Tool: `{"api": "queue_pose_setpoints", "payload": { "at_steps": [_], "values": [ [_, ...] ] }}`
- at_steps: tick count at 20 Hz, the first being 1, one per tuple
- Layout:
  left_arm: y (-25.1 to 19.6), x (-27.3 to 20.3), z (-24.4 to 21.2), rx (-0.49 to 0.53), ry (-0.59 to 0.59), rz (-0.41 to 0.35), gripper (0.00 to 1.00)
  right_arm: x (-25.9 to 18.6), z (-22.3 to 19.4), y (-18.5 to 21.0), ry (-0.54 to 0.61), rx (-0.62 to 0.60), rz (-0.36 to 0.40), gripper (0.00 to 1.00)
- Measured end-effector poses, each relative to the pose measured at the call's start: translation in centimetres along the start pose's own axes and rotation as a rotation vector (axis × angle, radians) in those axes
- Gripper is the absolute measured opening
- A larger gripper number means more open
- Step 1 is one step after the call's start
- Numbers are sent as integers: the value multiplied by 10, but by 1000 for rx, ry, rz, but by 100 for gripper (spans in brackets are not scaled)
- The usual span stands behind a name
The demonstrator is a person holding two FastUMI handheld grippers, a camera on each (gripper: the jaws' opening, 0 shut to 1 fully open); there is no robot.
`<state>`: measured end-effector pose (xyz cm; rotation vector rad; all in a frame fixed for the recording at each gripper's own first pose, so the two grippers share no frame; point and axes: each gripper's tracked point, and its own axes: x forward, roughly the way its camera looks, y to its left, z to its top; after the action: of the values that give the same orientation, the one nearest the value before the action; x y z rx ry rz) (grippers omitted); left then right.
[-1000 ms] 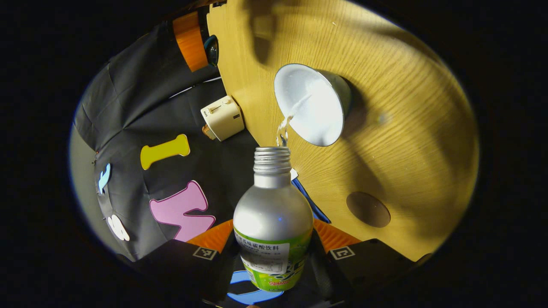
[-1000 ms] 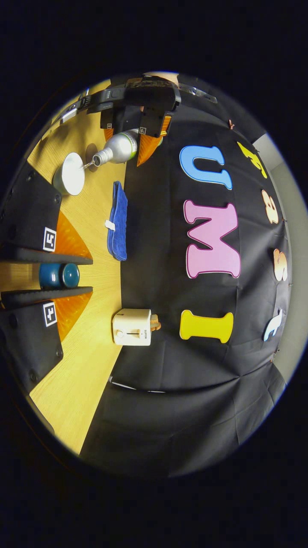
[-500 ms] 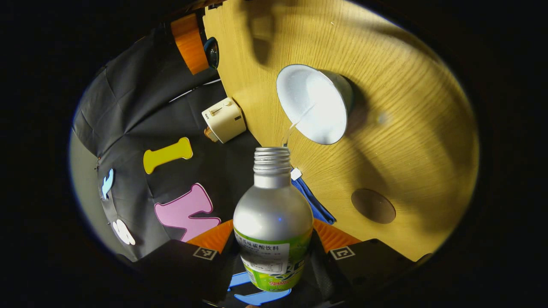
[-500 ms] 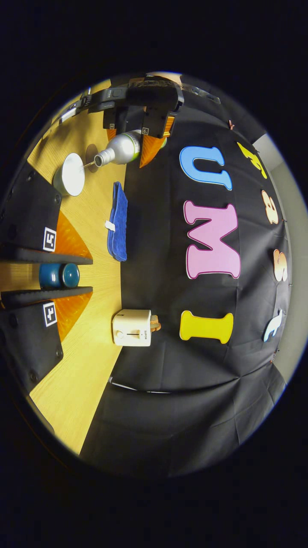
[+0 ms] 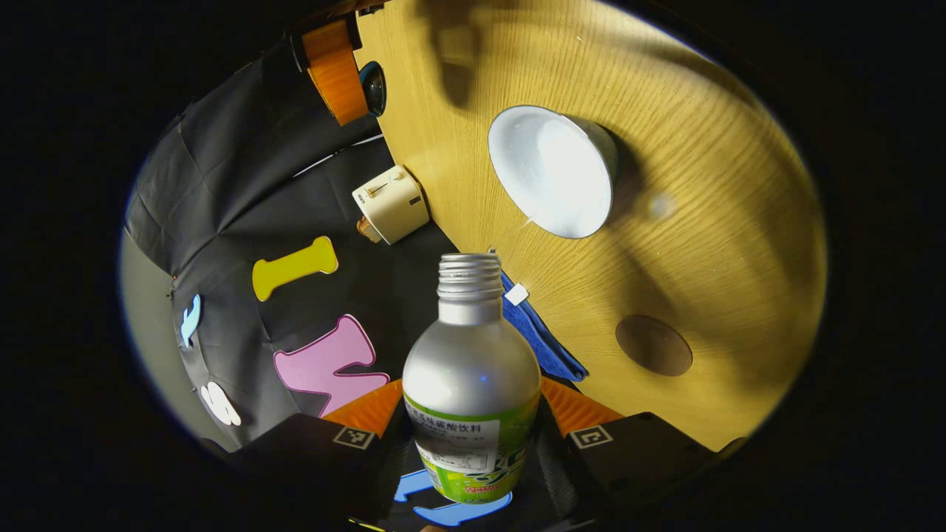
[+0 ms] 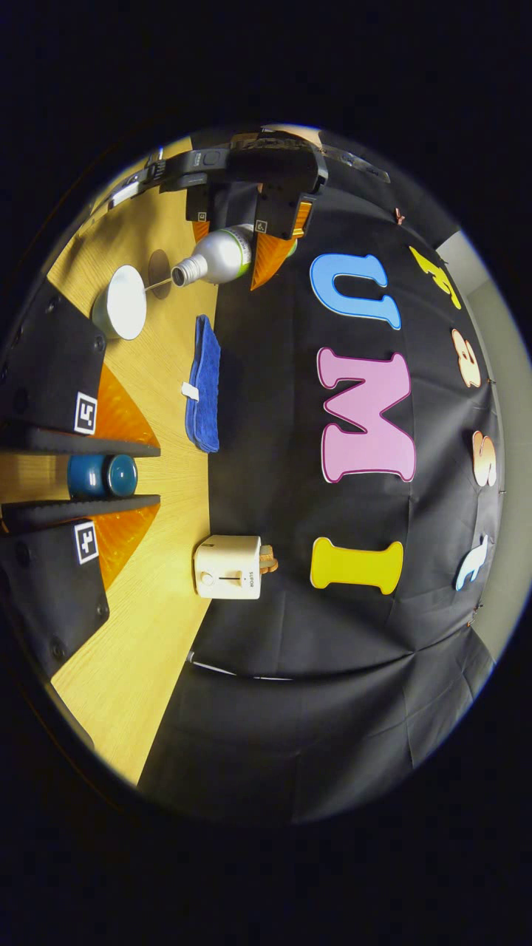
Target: Open the teacup lid with one hand, grasp the water bottle and pour water into the teacup with the other hand; after pouring, place the water bottle on the coaster and then close the teacup lid.
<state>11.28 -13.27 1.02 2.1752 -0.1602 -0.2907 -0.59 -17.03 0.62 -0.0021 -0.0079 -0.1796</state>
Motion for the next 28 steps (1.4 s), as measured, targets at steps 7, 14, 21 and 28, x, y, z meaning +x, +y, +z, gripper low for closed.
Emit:
{"api": "queue_pose_setpoints", "payload": {
  "at_steps": [7,14,21,28],
  "values": [
    [0,0,0,-1,4,6,80,0,0,0,0,0,0,28],
    [-5,1,0,-50,-22,11,80,0,0,0,0,0,0,28],
    [-2,3,2,-95,-39,50,80,0,0,0,0,0,0,28],
    [-14,-9,2,-721,-25,204,80,0,0,0,1,0,1,28]
  ]
}}
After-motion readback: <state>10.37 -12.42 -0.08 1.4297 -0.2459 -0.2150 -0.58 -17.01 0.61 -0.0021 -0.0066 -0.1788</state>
